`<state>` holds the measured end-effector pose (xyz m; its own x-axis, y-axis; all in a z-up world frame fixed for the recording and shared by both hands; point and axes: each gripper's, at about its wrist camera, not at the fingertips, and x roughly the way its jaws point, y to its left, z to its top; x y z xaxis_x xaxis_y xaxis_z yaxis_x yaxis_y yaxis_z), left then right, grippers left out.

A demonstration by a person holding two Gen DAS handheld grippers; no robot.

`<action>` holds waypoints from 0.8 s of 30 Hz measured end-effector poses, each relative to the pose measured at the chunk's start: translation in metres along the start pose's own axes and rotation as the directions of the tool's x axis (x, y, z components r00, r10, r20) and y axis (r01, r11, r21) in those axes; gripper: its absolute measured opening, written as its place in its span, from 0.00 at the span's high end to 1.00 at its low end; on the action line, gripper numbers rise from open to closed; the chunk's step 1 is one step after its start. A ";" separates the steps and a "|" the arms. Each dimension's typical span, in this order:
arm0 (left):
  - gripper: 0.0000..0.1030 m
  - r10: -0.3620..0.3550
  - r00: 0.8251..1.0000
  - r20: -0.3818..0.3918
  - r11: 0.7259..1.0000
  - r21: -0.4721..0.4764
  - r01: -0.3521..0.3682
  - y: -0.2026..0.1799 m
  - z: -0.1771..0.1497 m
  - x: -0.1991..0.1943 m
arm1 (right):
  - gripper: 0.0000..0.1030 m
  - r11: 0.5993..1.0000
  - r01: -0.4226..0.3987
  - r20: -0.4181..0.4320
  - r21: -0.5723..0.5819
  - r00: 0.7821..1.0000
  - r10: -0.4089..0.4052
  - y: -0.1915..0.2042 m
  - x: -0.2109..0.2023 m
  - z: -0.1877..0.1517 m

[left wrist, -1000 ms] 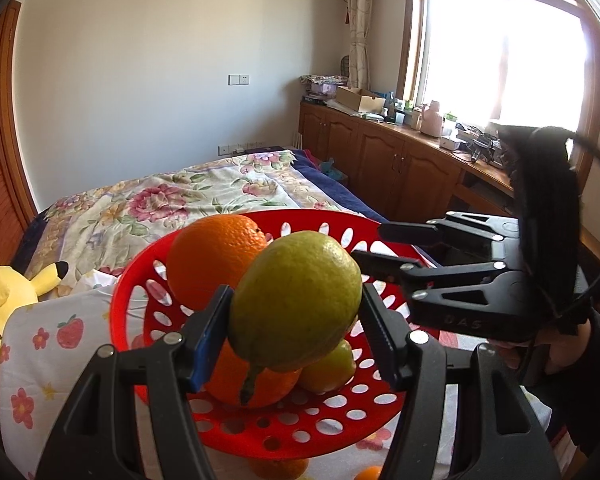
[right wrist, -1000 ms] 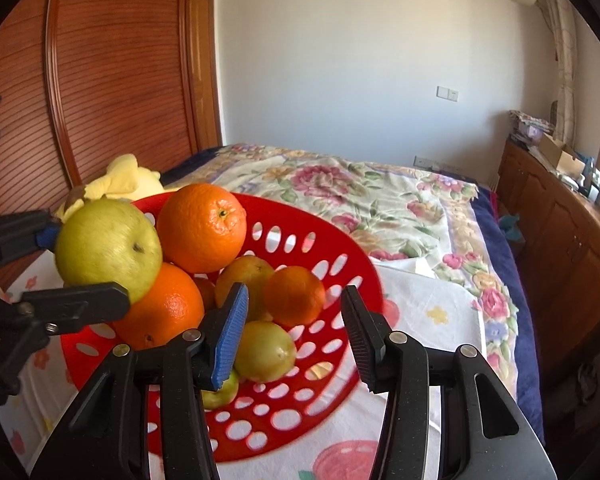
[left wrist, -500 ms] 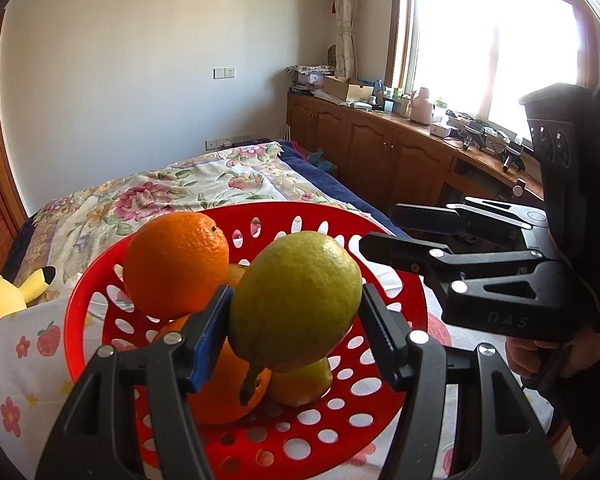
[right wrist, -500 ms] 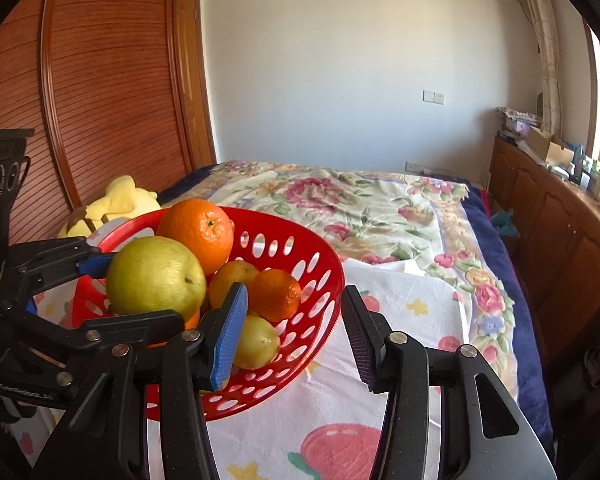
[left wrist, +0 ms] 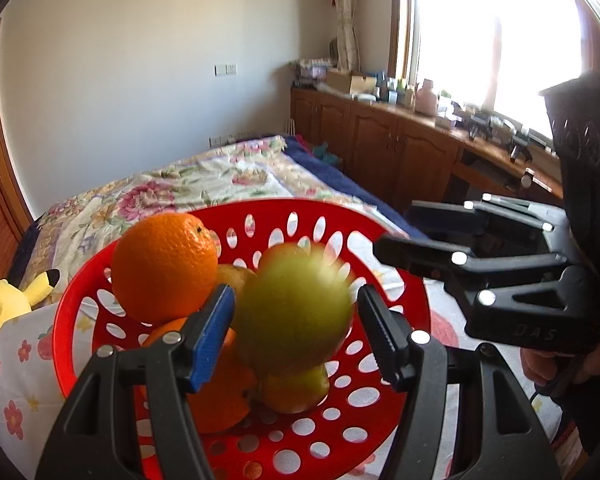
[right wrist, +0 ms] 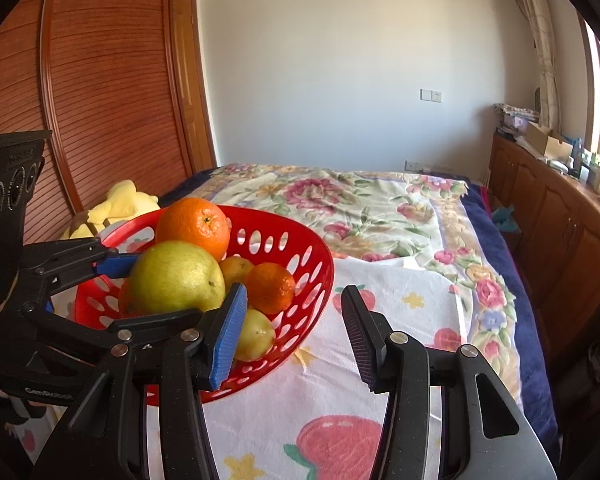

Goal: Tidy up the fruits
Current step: 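Open the right tool over the basket while the left tool lowers the pomelo, then withdraw both tools from the basket toward the two loose oranges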

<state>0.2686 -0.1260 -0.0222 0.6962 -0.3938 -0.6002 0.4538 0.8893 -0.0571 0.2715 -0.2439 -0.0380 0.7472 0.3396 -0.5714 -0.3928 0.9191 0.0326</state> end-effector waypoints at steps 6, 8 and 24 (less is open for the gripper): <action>0.38 0.008 1.000 0.021 1.000 -0.010 -0.008 0.004 0.003 -0.014 | 0.51 1.000 0.012 -0.007 -0.003 1.000 -0.012 0.005 -0.006 -0.004; 0.38 0.009 1.000 0.028 1.000 -0.011 -0.008 0.004 0.003 -0.021 | 0.51 1.000 0.010 -0.002 0.000 1.000 -0.010 0.007 -0.011 -0.005; 0.28 0.042 0.996 0.082 0.998 -0.045 -0.038 0.017 -0.031 -0.091 | 0.49 1.000 -0.005 0.007 0.006 1.000 0.005 0.057 -0.056 -0.026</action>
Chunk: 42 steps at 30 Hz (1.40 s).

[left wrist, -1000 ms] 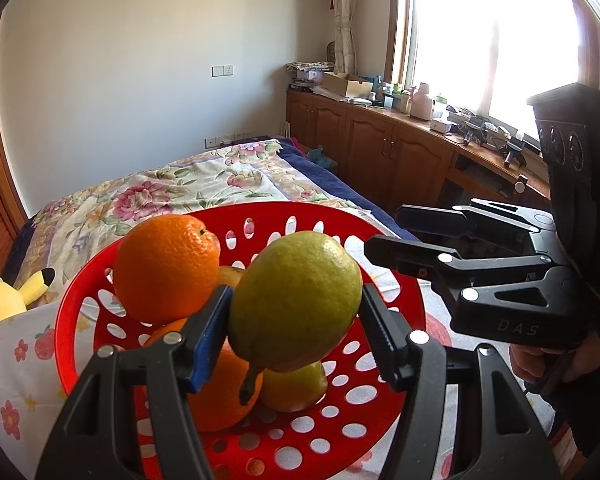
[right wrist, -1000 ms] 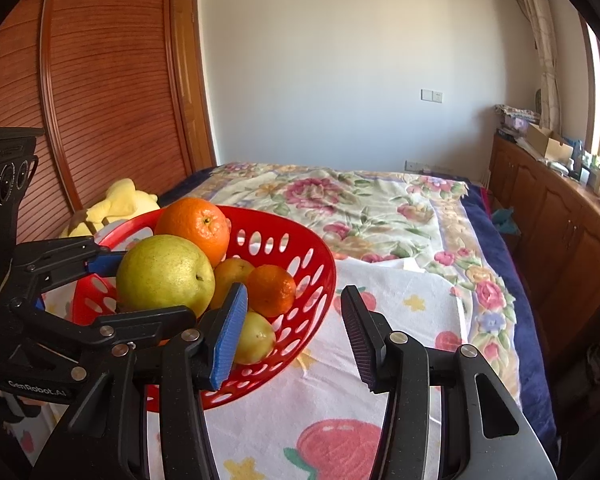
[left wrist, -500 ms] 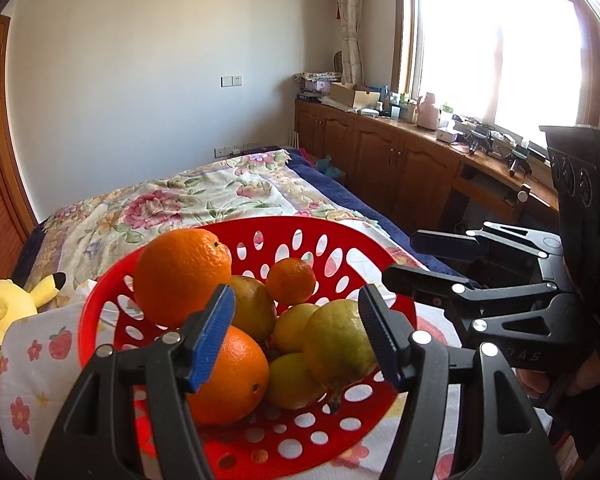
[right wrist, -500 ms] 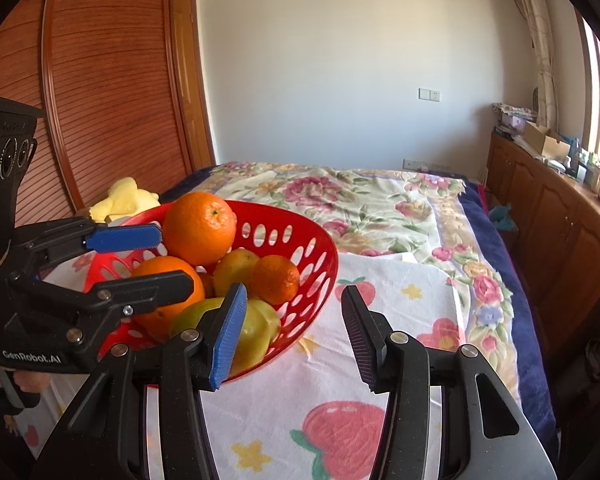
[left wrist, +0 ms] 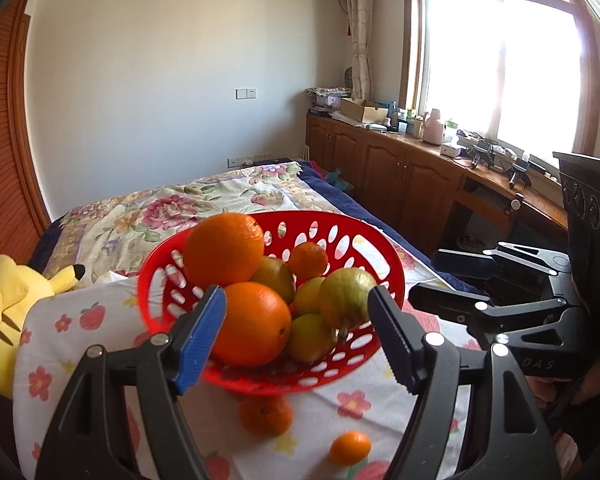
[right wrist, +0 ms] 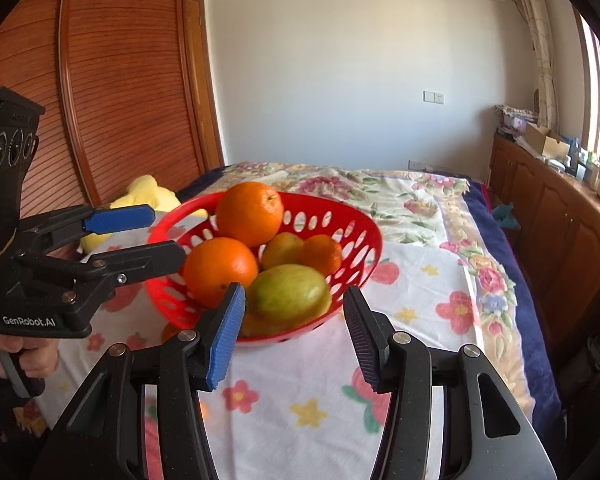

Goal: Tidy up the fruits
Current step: 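Withdraw both tools from the basket toward the two loose oranges, then grasp the small orange with the right tool while the left tool grasps the other orange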

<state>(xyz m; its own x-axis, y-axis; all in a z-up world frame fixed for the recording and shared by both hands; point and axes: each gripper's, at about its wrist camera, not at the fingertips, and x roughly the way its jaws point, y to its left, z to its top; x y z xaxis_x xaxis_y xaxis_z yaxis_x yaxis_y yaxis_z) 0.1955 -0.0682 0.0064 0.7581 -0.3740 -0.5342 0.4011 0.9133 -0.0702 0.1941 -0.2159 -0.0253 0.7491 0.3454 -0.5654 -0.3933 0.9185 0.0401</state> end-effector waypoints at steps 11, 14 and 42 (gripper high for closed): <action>0.27 0.035 0.999 -0.041 0.999 -0.003 -0.035 0.012 -0.036 -0.016 | 0.48 1.000 0.019 -0.015 0.017 1.000 -0.019 0.030 -0.011 -0.026; 0.27 0.037 0.998 -0.057 0.999 -0.008 -0.038 0.016 -0.046 -0.017 | 0.48 0.999 0.004 -0.022 0.036 1.000 -0.004 0.034 -0.012 -0.034; 0.27 0.061 0.984 -0.166 0.996 -0.047 -0.070 0.029 -0.104 0.005 | 0.54 0.993 -0.115 -0.246 -0.018 0.963 0.107 0.080 0.054 -0.087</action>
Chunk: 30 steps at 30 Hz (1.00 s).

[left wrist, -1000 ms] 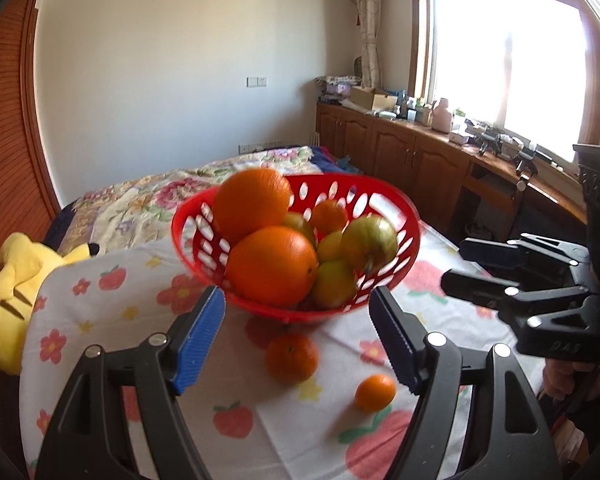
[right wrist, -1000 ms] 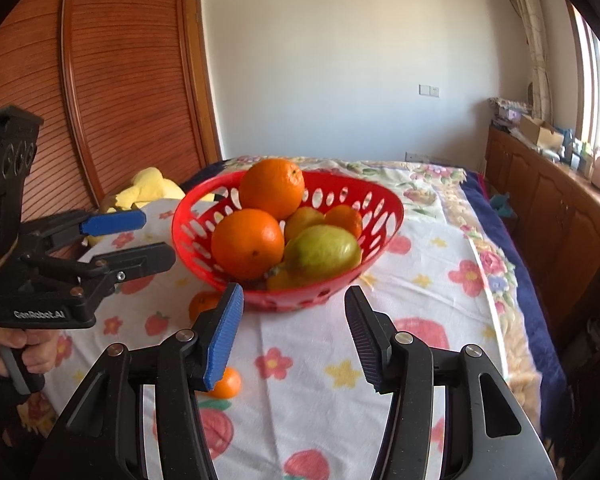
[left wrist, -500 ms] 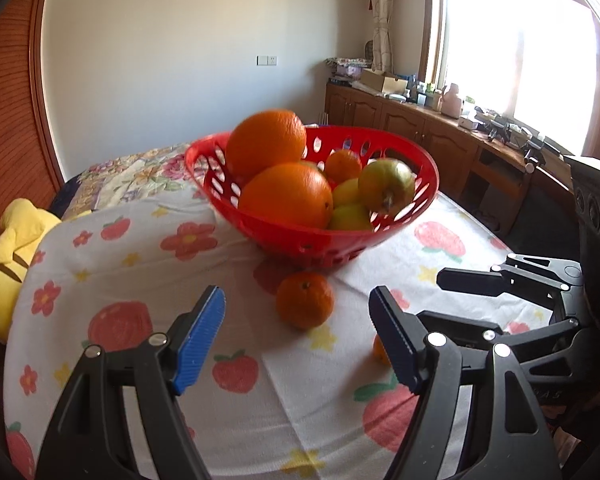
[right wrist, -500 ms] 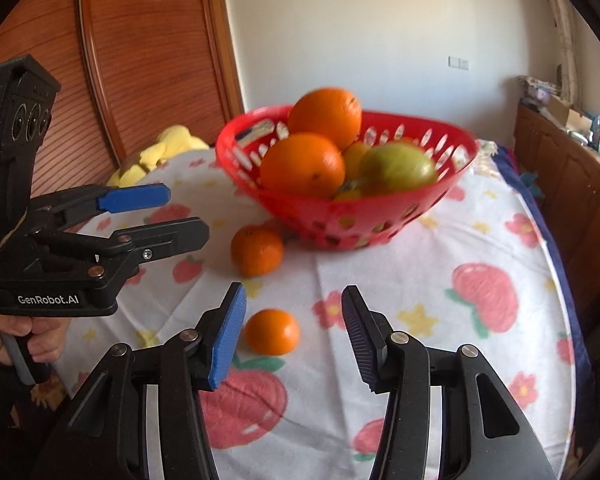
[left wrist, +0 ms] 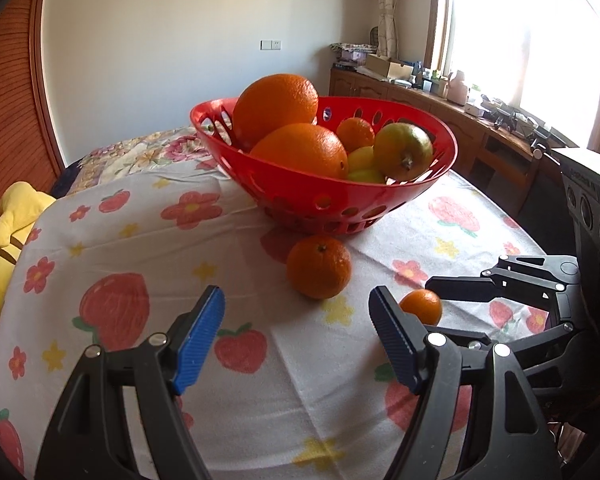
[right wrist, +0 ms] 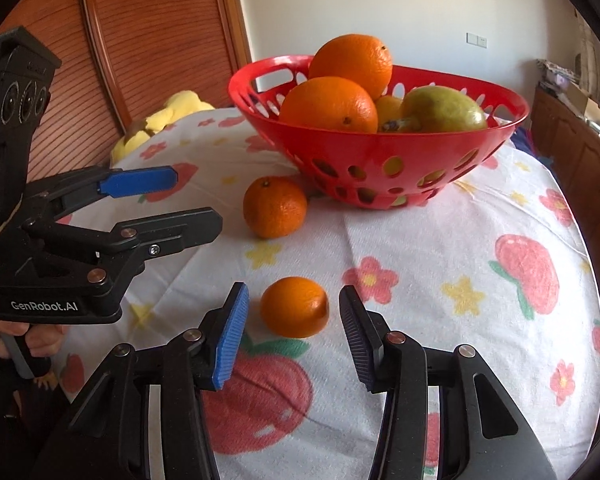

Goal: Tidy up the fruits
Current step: 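Grasp the small orange with the right tool while the left tool grasps the other orange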

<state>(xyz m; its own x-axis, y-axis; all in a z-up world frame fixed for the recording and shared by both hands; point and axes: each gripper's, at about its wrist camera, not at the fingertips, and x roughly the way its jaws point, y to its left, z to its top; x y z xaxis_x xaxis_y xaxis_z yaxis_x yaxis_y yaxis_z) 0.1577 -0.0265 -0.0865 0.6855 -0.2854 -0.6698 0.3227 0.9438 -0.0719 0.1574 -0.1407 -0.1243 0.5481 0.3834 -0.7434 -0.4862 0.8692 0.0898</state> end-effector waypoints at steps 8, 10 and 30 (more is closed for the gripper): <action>0.27 0.002 0.999 -0.040 1.000 -0.009 -0.002 0.004 -0.004 0.011 | 0.65 1.000 0.013 -0.037 -0.028 0.999 -0.014 0.003 0.008 0.000; 0.27 -0.010 0.999 -0.046 1.000 -0.008 0.009 0.004 -0.002 0.013 | 0.65 1.000 0.016 -0.028 -0.024 0.999 -0.017 0.003 0.007 0.000; 0.43 -0.043 0.993 -0.109 0.998 0.042 0.048 -0.015 0.029 0.052 | 0.65 0.999 0.035 0.016 0.031 0.999 -0.036 -0.026 -0.016 -0.016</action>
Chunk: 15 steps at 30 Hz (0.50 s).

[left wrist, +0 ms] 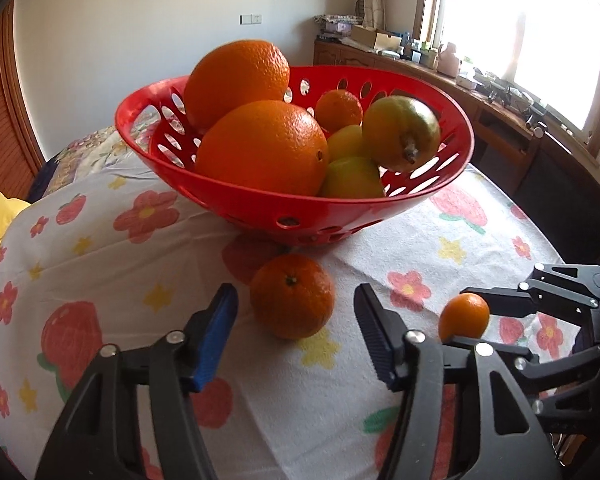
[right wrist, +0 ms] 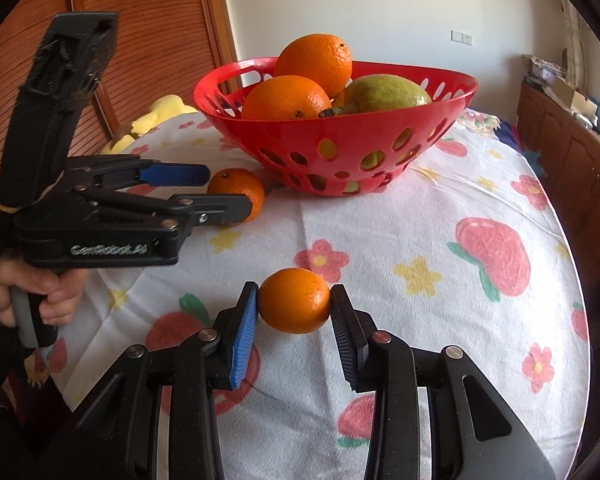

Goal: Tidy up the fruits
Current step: 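Grasp the small orange with the right tool while the left tool grasps the other orange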

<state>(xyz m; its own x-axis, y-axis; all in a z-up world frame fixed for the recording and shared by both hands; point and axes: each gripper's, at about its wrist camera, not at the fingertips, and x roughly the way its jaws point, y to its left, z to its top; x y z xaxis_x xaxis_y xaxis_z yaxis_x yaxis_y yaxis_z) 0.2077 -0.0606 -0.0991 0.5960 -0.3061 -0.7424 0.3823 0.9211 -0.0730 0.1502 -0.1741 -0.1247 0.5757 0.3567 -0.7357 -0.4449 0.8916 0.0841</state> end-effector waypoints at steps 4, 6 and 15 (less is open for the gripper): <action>0.44 0.003 1.000 -0.016 1.000 -0.001 -0.003 0.000 0.003 0.009 | 0.65 1.000 -0.004 0.005 0.004 1.000 0.004 0.000 0.000 0.000; 0.57 0.005 0.999 -0.032 1.000 0.001 -0.005 0.000 0.002 0.012 | 0.65 1.000 -0.006 0.004 0.005 1.000 0.006 0.000 0.000 0.000; 0.58 0.021 1.000 -0.004 1.000 -0.005 -0.021 0.001 -0.011 -0.005 | 0.65 1.000 -0.012 0.018 0.009 1.000 0.012 -0.001 -0.001 -0.001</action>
<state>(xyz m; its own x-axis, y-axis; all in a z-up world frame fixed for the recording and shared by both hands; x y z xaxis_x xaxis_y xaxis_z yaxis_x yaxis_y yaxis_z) 0.1978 -0.0555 -0.1026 0.6011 -0.2861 -0.7462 0.3665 0.9284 -0.0608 0.1499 -0.1758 -0.1247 0.5823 0.3725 -0.7226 -0.4460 0.8895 0.0991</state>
